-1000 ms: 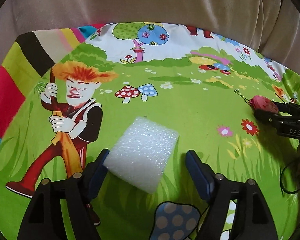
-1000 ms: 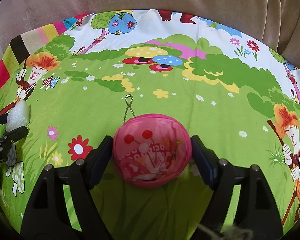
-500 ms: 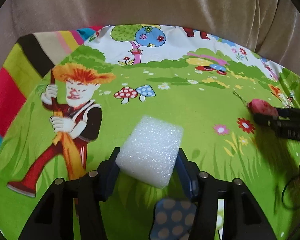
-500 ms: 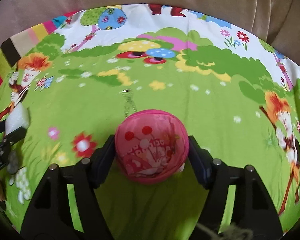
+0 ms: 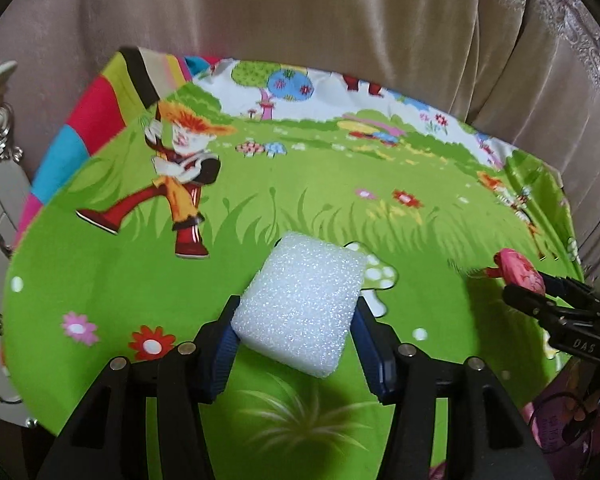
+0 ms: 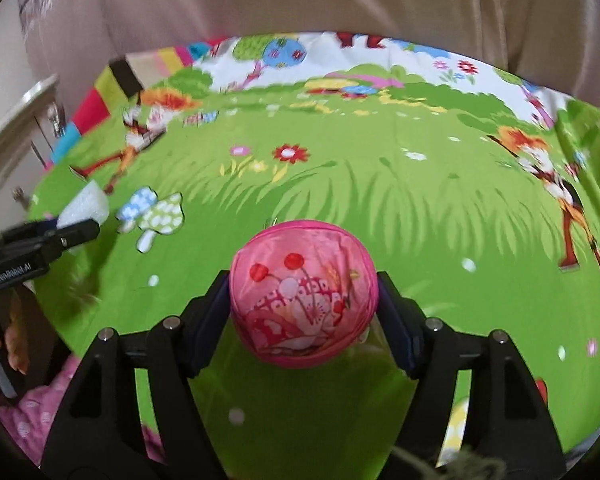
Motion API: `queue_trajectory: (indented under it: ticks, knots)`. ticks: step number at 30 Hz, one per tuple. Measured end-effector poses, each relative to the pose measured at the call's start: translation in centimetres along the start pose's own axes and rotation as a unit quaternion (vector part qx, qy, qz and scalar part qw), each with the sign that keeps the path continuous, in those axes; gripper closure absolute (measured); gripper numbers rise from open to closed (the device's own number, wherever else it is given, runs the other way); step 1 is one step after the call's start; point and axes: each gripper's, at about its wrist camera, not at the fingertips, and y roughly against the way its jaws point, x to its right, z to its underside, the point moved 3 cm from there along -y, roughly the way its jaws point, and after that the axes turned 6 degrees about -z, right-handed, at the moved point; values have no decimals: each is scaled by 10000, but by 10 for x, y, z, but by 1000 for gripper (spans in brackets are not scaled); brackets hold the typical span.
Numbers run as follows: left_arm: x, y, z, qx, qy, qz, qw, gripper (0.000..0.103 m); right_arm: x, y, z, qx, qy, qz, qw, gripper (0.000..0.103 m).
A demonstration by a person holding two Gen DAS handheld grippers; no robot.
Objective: Organize soft objects
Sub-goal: 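Carry the pink pouch and foam block to the purple box and open both tools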
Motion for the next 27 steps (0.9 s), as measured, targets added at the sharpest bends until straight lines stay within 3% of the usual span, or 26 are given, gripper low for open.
queue_trajectory:
  ticks: [9,14,27]
  knots:
    - [28,87,-50,1337,-325,-147,9904,49,-8,94,-32,1152,249,108,9930,30]
    - [37,123,-63,1802,-437,-100,9826,49,-17,143,-52,1746,447,190,9834,29]
    - [50,192,-79,2687,-516,-4,9618,48,-45,229,-70,2766,786,192,9576,29]
